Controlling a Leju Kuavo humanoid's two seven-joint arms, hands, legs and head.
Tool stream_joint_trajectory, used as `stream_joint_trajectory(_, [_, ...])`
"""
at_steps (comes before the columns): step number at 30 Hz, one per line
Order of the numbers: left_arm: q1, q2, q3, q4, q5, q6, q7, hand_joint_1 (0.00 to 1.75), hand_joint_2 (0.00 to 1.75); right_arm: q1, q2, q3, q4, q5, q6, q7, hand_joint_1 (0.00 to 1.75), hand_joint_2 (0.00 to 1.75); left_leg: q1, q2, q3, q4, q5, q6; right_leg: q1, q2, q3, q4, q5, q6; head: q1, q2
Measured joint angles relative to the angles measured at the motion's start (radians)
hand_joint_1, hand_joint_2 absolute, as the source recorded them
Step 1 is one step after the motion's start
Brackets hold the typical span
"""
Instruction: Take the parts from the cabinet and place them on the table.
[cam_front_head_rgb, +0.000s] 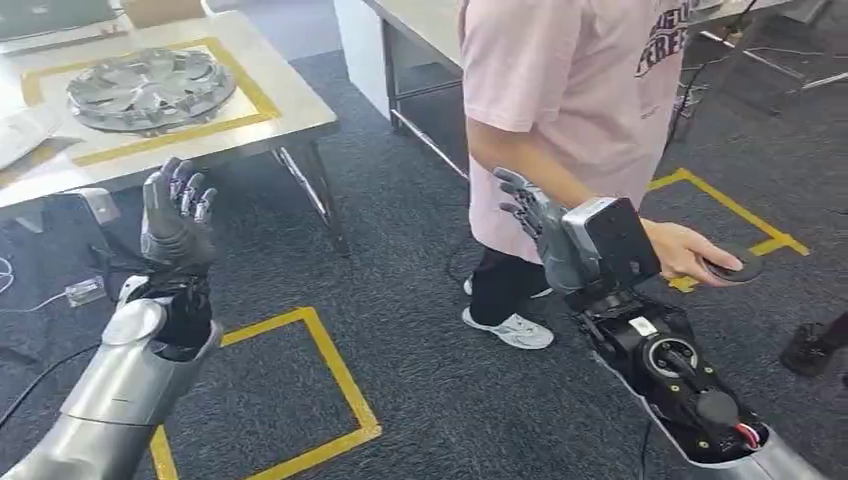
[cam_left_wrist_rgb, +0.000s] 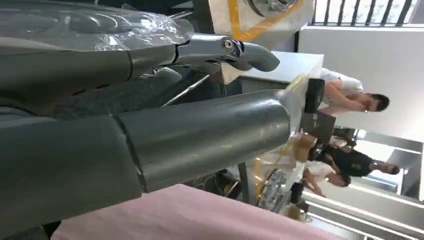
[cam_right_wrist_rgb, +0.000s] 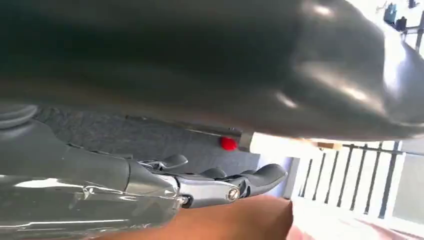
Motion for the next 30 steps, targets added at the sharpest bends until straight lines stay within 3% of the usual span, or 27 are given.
stream_joint_trajectory(1, [-0.001,0.000,0.000,0.000,0.000,-0.001,0.000,0.00,0.00,-0.002,0.000,0.000,0.000,0.000,0.000,0.000,0.00,0.00,-0.002,-0.013,0.010,-0.018,-0.013,0.002,0.005,0.010,-0.010,0.006,-0.001,0.007,-0.005,0.000])
stream_joint_trajectory(3, [0.000,0.000,0.000,0.000,0.000,-0.002,0.000,0.00,0.00,-0.003,0.000,0.000,0.000,0.000,0.000,-0.001,0.00,0.00,-0.005,0.000,0.005,-0.015,-0.011,0.013,0.002,0.024,-0.015,0.002,0.005,0.019,0.007,0.000])
stream_joint_trajectory(4, [-0.001,0.000,0.000,0.000,0.000,-0.002,0.000,0.00,0.00,-0.002,0.000,0.000,0.000,0.000,0.002,-0.002,0.00,0.00,-0.010,0.007,0.007,-0.015,-0.011,0.020,-0.002,0.031,-0.015,-0.002,0.007,0.025,0.009,0.000])
stream_joint_trajectory(5, [-0.005,0.000,0.000,0.000,0.000,-0.002,0.000,0.00,0.00,-0.002,0.000,0.000,0.000,0.000,0.001,-0.002,0.00,0.00,-0.004,0.017,0.010,-0.023,-0.006,0.029,-0.001,0.032,-0.019,0.001,0.004,0.032,0.006,0.000])
stream_joint_trajectory(6, [-0.009,-0.001,0.000,0.000,0.000,-0.002,0.000,0.00,0.00,-0.002,0.000,-0.001,0.000,0.000,0.002,-0.002,0.00,0.00,-0.003,0.027,0.015,-0.028,-0.004,0.035,0.000,-0.009,-0.033,0.022,-0.014,0.036,0.007,0.000])
stream_joint_trajectory(7, [-0.012,-0.003,-0.001,0.000,-0.001,-0.004,0.000,0.00,0.00,-0.006,0.000,-0.001,0.000,0.000,0.002,-0.002,0.00,0.00,-0.004,0.031,0.016,-0.028,-0.006,0.040,0.002,-0.038,-0.057,0.085,-0.051,0.040,0.024,0.000])
stream_joint_trajectory(9, [-0.013,-0.003,-0.001,0.001,0.000,-0.005,0.000,0.00,0.00,-0.006,0.000,-0.001,0.002,0.000,0.002,-0.003,0.00,0.00,-0.007,0.047,0.017,-0.028,-0.008,0.045,0.000,-0.052,-0.132,0.249,-0.121,0.045,0.037,0.000])
stream_joint_trajectory(10, [-0.013,-0.003,-0.001,0.003,0.000,-0.005,0.000,0.00,0.00,-0.006,0.000,0.000,0.004,0.000,0.002,-0.003,0.00,0.00,-0.008,0.056,0.017,-0.027,-0.009,0.046,-0.001,-0.054,-0.163,0.314,-0.139,0.047,0.041,0.000])
stream_joint_trajectory(11, [-0.013,-0.003,-0.002,0.003,0.000,-0.005,0.000,0.00,0.00,-0.006,0.000,0.001,0.006,0.000,0.002,-0.003,0.00,0.00,-0.008,0.065,0.018,-0.027,-0.010,0.047,-0.002,-0.056,-0.170,0.327,-0.132,0.048,0.044,0.000])
stream_joint_trajectory(12, [-0.014,-0.003,-0.005,0.005,0.000,-0.006,0.000,0.00,0.00,-0.006,0.000,0.000,0.008,0.000,0.002,-0.003,0.00,0.00,-0.008,0.071,0.019,-0.027,-0.012,0.047,-0.002,-0.058,-0.155,0.294,-0.105,0.047,0.046,0.000])
stream_joint_trajectory(13, [-0.016,-0.003,-0.007,0.006,0.000,-0.008,0.000,0.00,0.00,-0.006,0.000,0.000,0.008,0.000,0.002,-0.005,0.00,0.00,-0.008,0.077,0.022,-0.026,-0.014,0.045,-0.001,-0.062,-0.122,0.226,-0.066,0.044,0.050,0.000])
stream_joint_trajectory(14, [-0.020,-0.004,-0.008,0.009,0.000,-0.011,-0.002,0.00,0.00,-0.006,0.000,0.000,0.008,-0.001,0.004,-0.008,0.00,0.00,-0.008,0.084,0.026,-0.025,-0.017,0.041,-0.001,-0.076,-0.069,0.121,-0.016,0.039,0.055,0.000])
stream_joint_trajectory(15, [-0.024,-0.005,-0.008,0.010,0.000,-0.012,-0.004,0.00,0.00,-0.006,0.000,0.000,0.008,-0.003,0.005,-0.011,0.00,0.00,-0.010,0.089,0.030,-0.025,-0.021,0.037,0.003,-0.107,-0.031,0.045,0.008,0.034,0.059,0.000])
stream_joint_trajectory(16, [-0.027,-0.004,-0.008,0.012,0.001,-0.014,-0.008,0.00,0.00,-0.008,0.000,0.000,0.008,-0.004,0.006,-0.014,0.00,0.00,-0.019,0.093,0.029,-0.021,-0.025,0.031,0.016,-0.118,-0.012,0.015,-0.007,0.031,0.067,0.000])
stream_joint_trajectory(17, [-0.031,-0.004,-0.008,0.013,0.002,-0.014,-0.010,0.00,0.00,-0.007,0.000,0.001,0.006,-0.004,0.008,-0.016,0.00,0.00,-0.019,0.100,0.026,-0.021,-0.023,0.027,0.012,-0.111,-0.008,0.012,-0.011,0.022,0.066,0.000])
stream_joint_trajectory(19, [-0.032,-0.004,-0.009,0.018,0.002,-0.016,-0.015,0.00,0.00,0.000,0.000,0.003,0.005,-0.004,0.011,-0.016,0.00,0.00,-0.020,0.120,0.030,-0.026,-0.022,0.021,0.013,-0.090,-0.015,0.012,-0.008,0.015,0.053,0.000])
stream_joint_trajectory(20, [-0.033,-0.004,-0.010,0.019,0.003,-0.016,-0.016,0.00,0.00,0.000,0.000,0.003,0.003,-0.003,0.011,-0.016,0.00,0.00,-0.018,0.123,0.030,-0.023,-0.027,0.013,0.010,-0.081,-0.010,0.005,-0.002,0.007,0.051,0.000])
stream_joint_trajectory(21, [-0.033,-0.003,-0.010,0.020,0.003,-0.015,-0.017,0.00,0.00,0.001,0.000,0.003,0.001,-0.003,0.011,-0.017,0.00,0.00,-0.012,0.097,0.024,-0.002,-0.047,0.007,0.006,-0.073,-0.007,0.001,0.001,0.002,0.048,0.000])
stream_joint_trajectory(22, [-0.034,-0.003,-0.010,0.020,0.003,-0.015,-0.019,0.00,0.00,0.000,0.000,0.003,-0.001,-0.003,0.012,-0.017,0.00,0.00,-0.013,0.071,0.000,0.049,-0.078,0.005,0.006,-0.066,-0.008,0.000,0.003,-0.003,0.043,0.000])
stream_joint_trajectory(23, [-0.033,-0.003,-0.010,0.020,0.003,-0.014,-0.019,0.00,0.00,0.001,0.000,0.004,-0.001,-0.003,0.012,-0.017,0.00,0.00,-0.013,0.054,-0.043,0.139,-0.121,0.004,0.006,-0.058,-0.009,0.000,0.003,-0.006,0.033,0.000])
stream_joint_trajectory(25, [-0.026,-0.002,-0.010,0.023,0.004,-0.011,-0.019,0.00,0.00,0.007,0.000,0.008,-0.001,-0.003,0.013,-0.018,0.00,0.00,-0.013,0.043,-0.125,0.292,-0.171,0.002,0.006,-0.040,-0.011,0.000,0.003,-0.007,0.023,0.000])
stream_joint_trajectory(26, [-0.021,-0.001,-0.010,0.025,0.004,-0.011,-0.019,0.00,0.00,0.012,0.000,0.009,-0.002,-0.003,0.013,-0.019,0.00,0.00,-0.013,0.043,-0.139,0.309,-0.163,0.003,0.006,-0.031,-0.010,0.001,0.003,-0.007,0.020,0.000])
stream_joint_trajectory(27, [-0.018,0.000,-0.010,0.027,0.004,-0.011,-0.019,0.00,0.00,0.016,0.000,0.010,-0.003,-0.003,0.012,-0.020,0.00,0.00,-0.013,0.042,-0.132,0.280,-0.133,0.004,0.006,-0.021,-0.009,0.001,0.003,-0.007,0.016,0.000])
stream_joint_trajectory(29, [-0.020,0.000,-0.010,0.027,0.003,-0.010,-0.019,0.00,0.00,0.019,0.000,0.013,-0.004,-0.003,0.011,-0.025,0.00,0.00,-0.011,0.031,-0.055,0.102,-0.029,0.011,0.006,0.001,-0.006,0.003,0.002,-0.006,0.005,0.000])
stream_joint_trajectory(30, [-0.022,0.000,-0.010,0.027,0.003,-0.009,-0.019,0.00,0.00,0.019,0.000,0.014,-0.009,-0.003,0.010,-0.027,0.00,0.00,-0.009,0.004,-0.019,0.020,0.005,0.015,0.006,0.008,-0.007,0.004,0.000,-0.004,0.001,0.000])
